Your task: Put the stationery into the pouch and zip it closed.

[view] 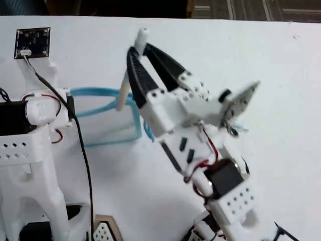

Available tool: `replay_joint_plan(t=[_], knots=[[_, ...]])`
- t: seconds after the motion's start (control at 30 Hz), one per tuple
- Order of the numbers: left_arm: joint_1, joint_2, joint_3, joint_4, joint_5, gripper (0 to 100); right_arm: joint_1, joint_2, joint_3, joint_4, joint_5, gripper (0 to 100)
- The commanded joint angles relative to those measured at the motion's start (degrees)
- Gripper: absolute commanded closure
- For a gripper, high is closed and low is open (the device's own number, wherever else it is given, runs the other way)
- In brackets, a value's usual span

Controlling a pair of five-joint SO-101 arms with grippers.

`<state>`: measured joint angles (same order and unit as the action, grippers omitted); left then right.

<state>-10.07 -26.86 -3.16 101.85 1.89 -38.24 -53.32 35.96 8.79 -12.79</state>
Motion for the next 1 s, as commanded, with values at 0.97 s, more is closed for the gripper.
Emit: replay_joint_plan(t=[0.97], knots=[[-0.5,0.7,-0.6,0.0,0.2,98,-10.6,12.5,5.6,-6.5,20.1,98.1]])
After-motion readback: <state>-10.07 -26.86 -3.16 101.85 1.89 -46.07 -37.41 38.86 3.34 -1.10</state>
